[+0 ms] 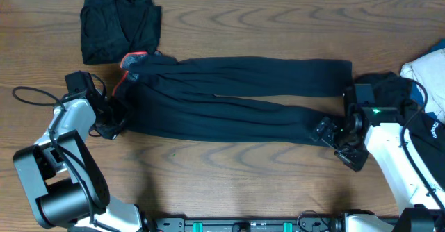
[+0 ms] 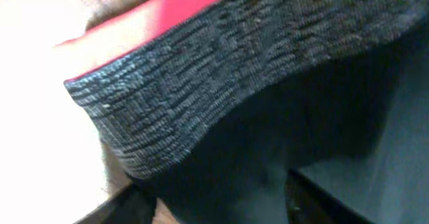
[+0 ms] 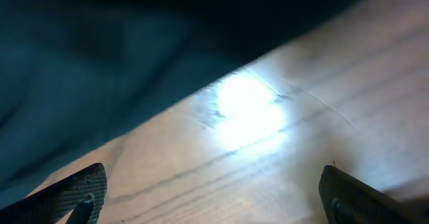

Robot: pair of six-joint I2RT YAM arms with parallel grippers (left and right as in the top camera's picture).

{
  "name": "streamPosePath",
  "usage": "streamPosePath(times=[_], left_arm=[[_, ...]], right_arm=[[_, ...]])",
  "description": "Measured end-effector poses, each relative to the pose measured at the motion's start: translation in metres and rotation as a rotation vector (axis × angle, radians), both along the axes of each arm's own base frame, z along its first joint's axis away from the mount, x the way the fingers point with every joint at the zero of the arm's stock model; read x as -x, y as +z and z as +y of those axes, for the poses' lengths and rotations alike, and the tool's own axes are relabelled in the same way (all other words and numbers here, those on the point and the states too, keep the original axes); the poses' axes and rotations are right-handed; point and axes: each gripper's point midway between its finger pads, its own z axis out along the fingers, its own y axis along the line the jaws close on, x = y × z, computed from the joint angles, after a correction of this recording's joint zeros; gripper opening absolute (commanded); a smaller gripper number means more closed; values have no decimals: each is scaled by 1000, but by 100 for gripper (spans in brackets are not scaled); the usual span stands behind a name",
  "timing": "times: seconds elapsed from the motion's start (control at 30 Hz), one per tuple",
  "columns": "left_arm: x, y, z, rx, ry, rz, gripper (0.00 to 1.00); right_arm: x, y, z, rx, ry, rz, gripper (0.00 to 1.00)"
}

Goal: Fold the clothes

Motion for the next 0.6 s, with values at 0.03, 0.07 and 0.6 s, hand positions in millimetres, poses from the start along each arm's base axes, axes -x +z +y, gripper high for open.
streamPosePath(times=[0.03,0.07,0.6], left_arm=[[0,-1,0,1,0,1,43],[0,-1,0,0,-1,3,40],[1,-2,0,1,-2,5,38]], right_arm=[[1,0,-3,4,-20,6,99],[2,0,-7,9,-43,8,99],[-10,-10,-49,64,-235,-60,99]])
